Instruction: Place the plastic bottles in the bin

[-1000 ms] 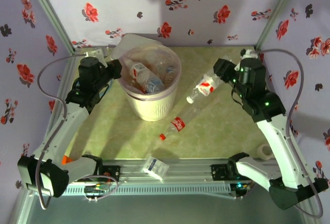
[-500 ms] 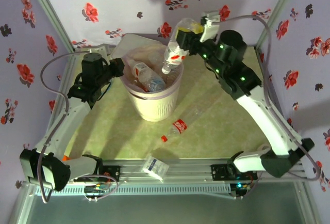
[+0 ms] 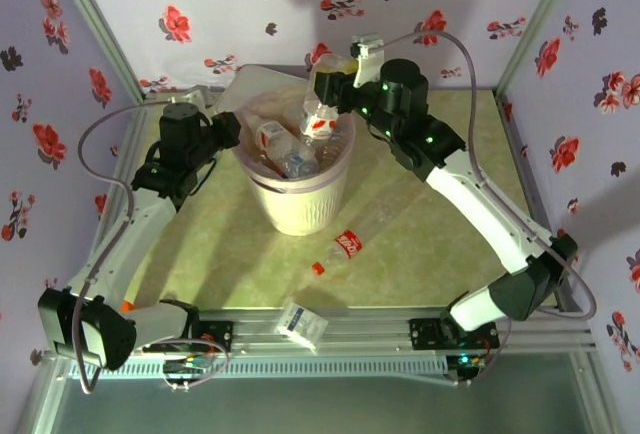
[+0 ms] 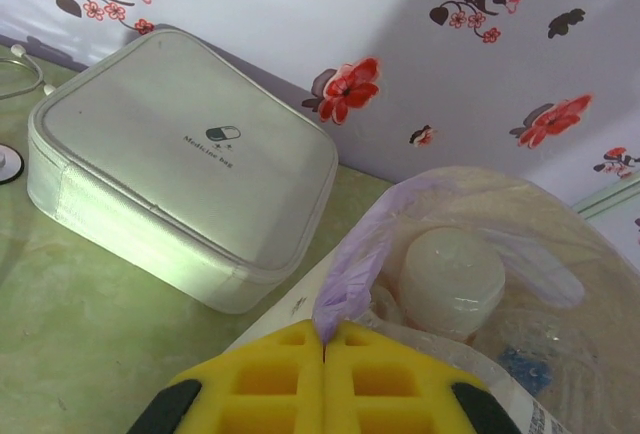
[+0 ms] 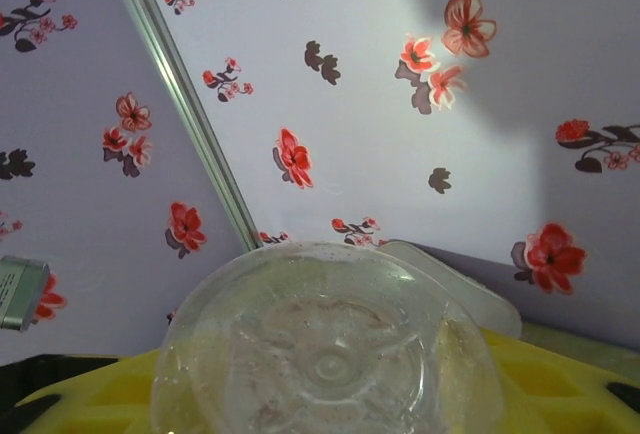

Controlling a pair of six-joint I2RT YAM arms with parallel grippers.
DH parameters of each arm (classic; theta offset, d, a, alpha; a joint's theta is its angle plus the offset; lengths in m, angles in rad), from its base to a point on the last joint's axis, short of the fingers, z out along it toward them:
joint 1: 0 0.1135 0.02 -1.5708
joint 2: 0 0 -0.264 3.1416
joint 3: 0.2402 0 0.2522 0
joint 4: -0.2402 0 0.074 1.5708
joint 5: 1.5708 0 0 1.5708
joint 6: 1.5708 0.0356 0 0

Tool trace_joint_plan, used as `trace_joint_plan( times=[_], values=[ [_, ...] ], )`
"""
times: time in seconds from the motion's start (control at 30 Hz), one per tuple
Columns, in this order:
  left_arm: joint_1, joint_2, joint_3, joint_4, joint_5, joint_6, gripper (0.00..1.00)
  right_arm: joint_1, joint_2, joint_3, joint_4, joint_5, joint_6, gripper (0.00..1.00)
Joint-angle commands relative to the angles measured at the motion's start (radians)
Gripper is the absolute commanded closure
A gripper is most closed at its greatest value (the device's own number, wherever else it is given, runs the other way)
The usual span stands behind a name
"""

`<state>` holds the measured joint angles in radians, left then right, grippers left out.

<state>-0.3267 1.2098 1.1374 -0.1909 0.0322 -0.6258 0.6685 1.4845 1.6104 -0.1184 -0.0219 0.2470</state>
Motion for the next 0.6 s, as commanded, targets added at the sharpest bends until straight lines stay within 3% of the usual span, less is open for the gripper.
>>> trace_joint_plan(
  times=[0.0,0.3,0.57],
  values=[
    [-0.010,-0.003,0.009,-0.049,-0.035,-0.034,1.00,0.018,0.072,-0.084,-0.090,-0.084,0.142,0.78],
    [-0.011,0.003,0.006,-0.044,-0.032,-0.040,1.00,0.076,0.138,-0.148,-0.068,-0.095,0.224,0.77],
    [-0.012,0.000,0.020,-0.065,-0.032,-0.023,1.00,0.080,0.107,-0.012,-0.185,-0.012,0.041,0.76]
  ],
)
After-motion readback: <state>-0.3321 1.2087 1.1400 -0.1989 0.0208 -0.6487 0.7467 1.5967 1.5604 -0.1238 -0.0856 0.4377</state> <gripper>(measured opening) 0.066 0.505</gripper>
